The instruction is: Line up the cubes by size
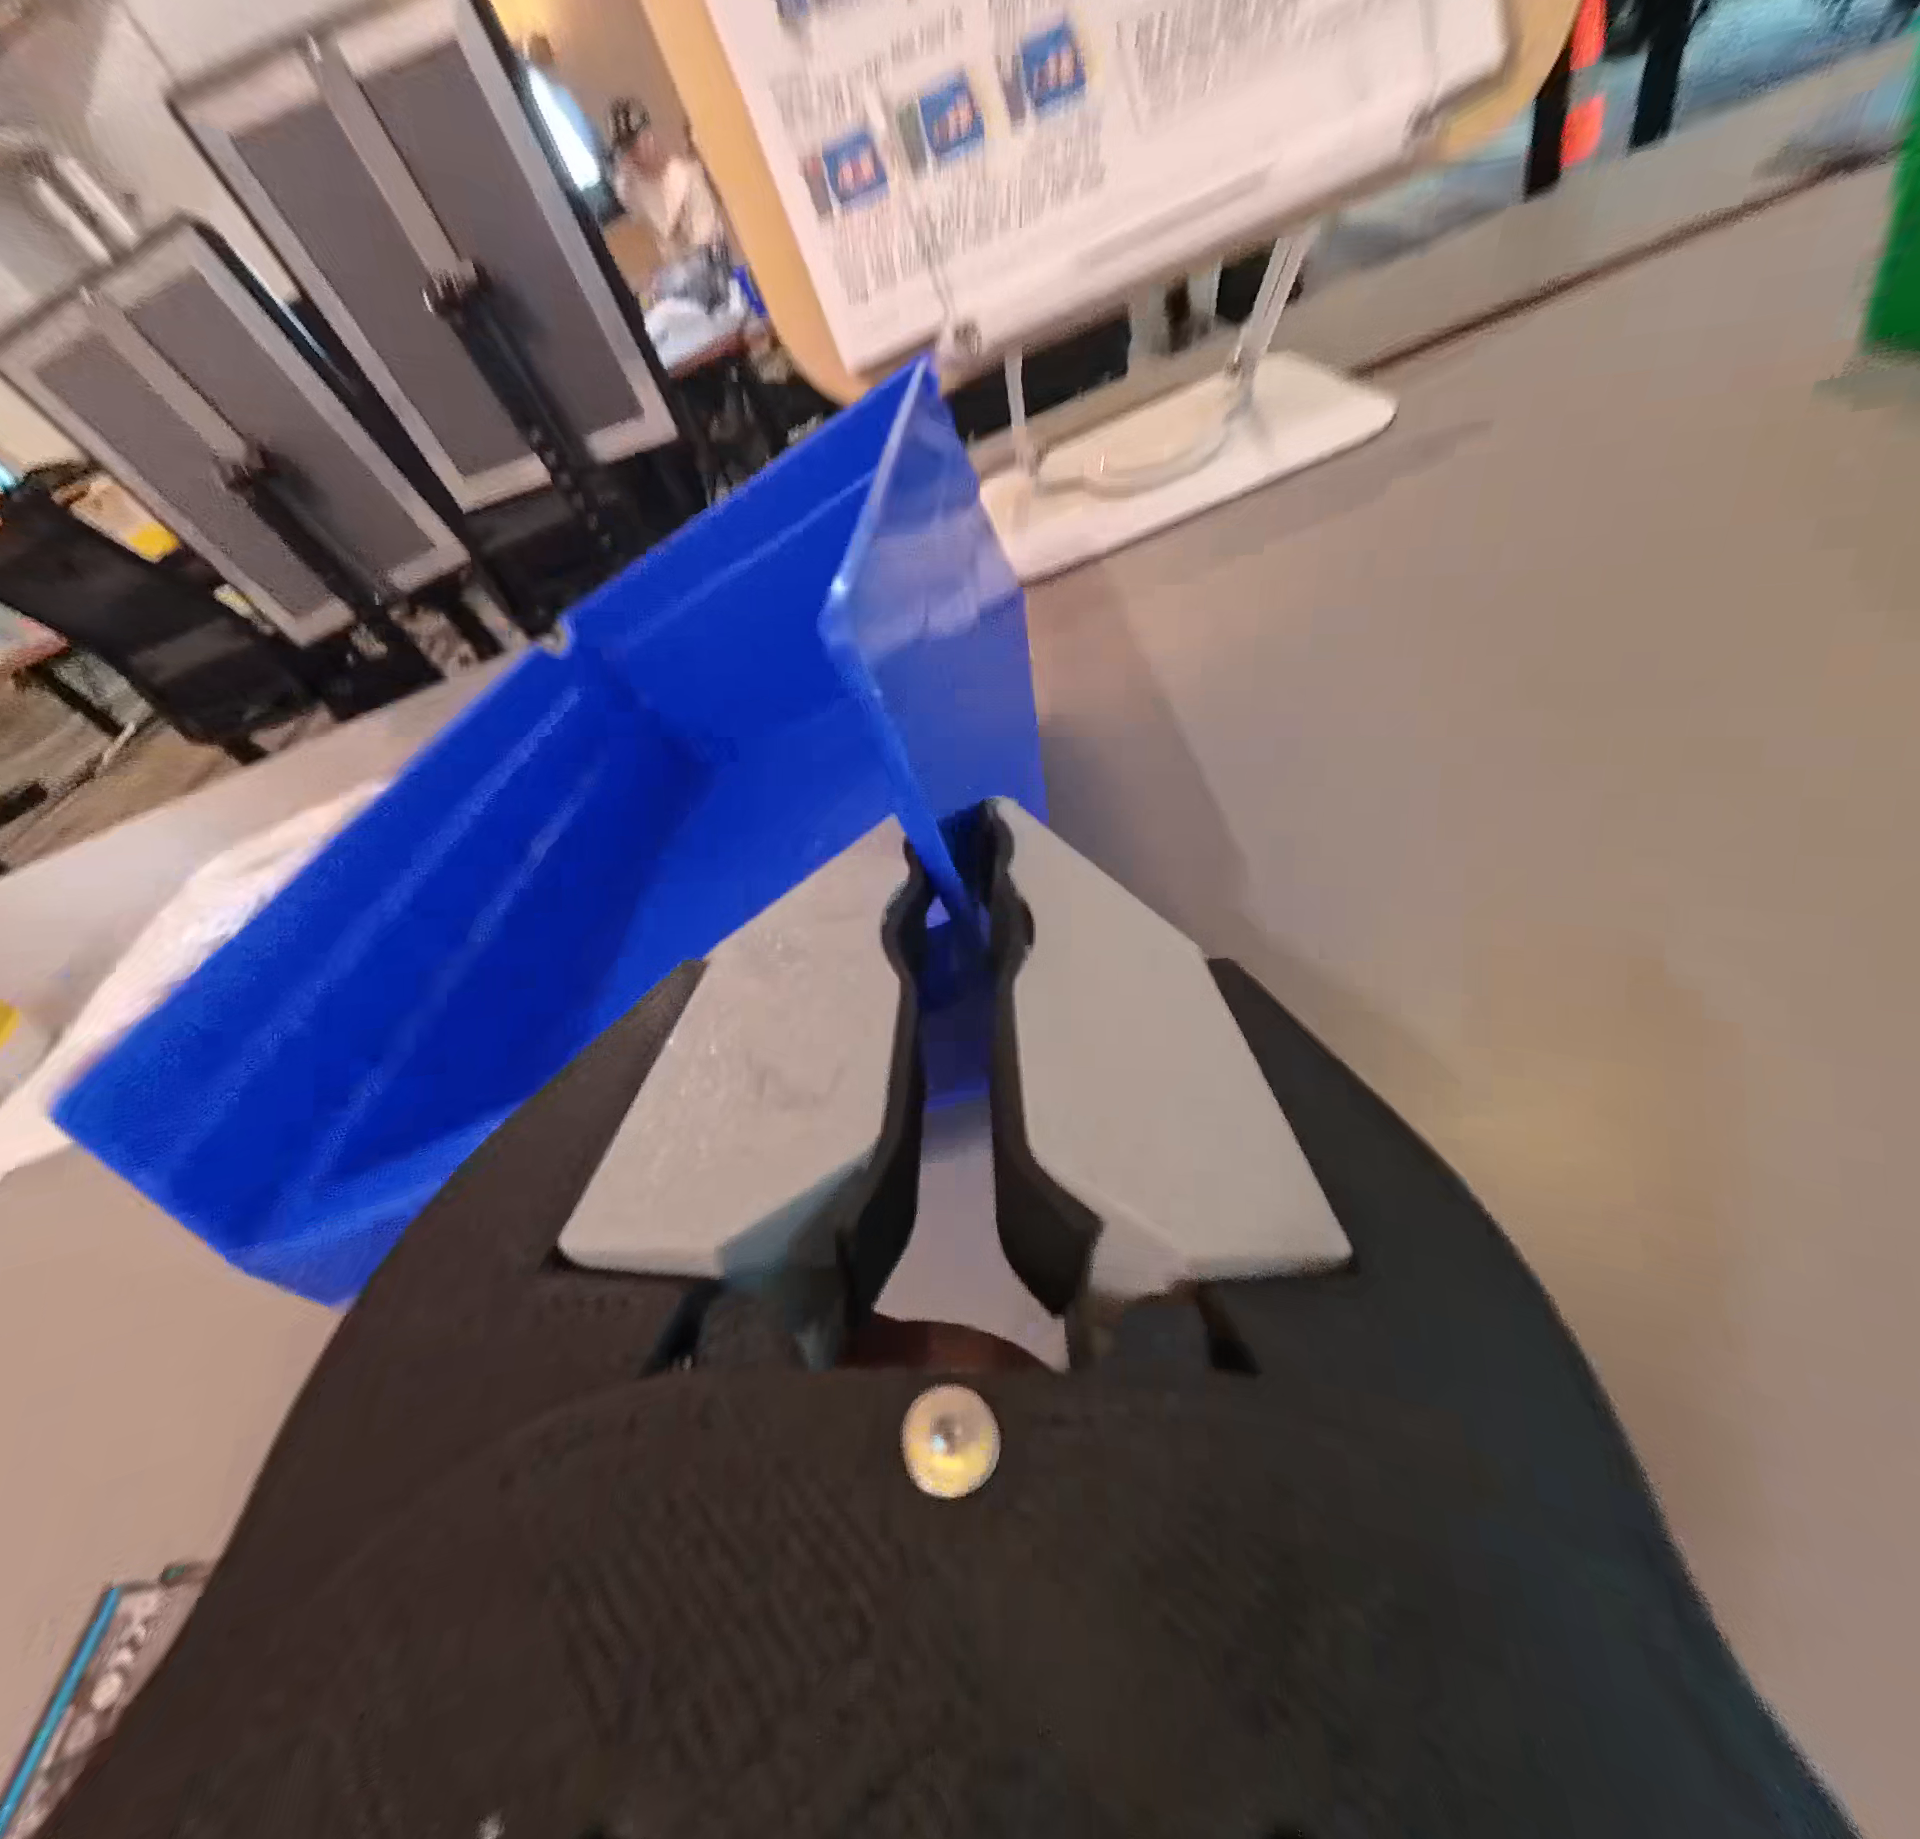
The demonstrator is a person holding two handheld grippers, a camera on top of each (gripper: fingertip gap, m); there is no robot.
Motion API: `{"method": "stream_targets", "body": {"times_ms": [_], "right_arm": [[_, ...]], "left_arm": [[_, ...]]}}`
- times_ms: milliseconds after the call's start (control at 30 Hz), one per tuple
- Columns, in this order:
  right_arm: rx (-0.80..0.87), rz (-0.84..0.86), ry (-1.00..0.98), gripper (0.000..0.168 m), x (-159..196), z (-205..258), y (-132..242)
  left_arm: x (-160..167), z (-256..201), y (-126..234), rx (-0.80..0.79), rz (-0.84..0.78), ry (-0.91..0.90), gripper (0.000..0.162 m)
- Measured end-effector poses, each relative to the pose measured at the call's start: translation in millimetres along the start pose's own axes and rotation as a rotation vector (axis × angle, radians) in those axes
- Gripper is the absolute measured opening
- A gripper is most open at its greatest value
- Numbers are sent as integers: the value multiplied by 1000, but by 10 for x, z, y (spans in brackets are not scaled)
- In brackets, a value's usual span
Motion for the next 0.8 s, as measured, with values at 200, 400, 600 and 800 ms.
{"method": "stream_targets", "body": {"times_ms": [200, 400, 600, 800], "right_arm": [[-88, -56, -50, 10, -114, 932, -35], [-186, -89, -51, 15, -292, 2066, -121], [-332, -69, -43, 20, -517, 3277, -216], [-511, -57, -45, 31, -694, 4170, -195]], "left_arm": [[-702, 395, 438, 10, -180, 114, 4], [-1391, 526, 1086, 24, -326, 70, 4], [-1818, 540, 1462, 45, -376, 15, 5], [-2007, 730, 1756, -3, -409, -32, 5]]}}
Point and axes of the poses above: each gripper's, where its closed fingertips meet, y back along the fingers, x out of its underside, z = x × y across the jaws, the point moved 5 cm from there along y, back along the fingers, and after that the axes turned 6 degrees about -y, right-handed, at the moved point
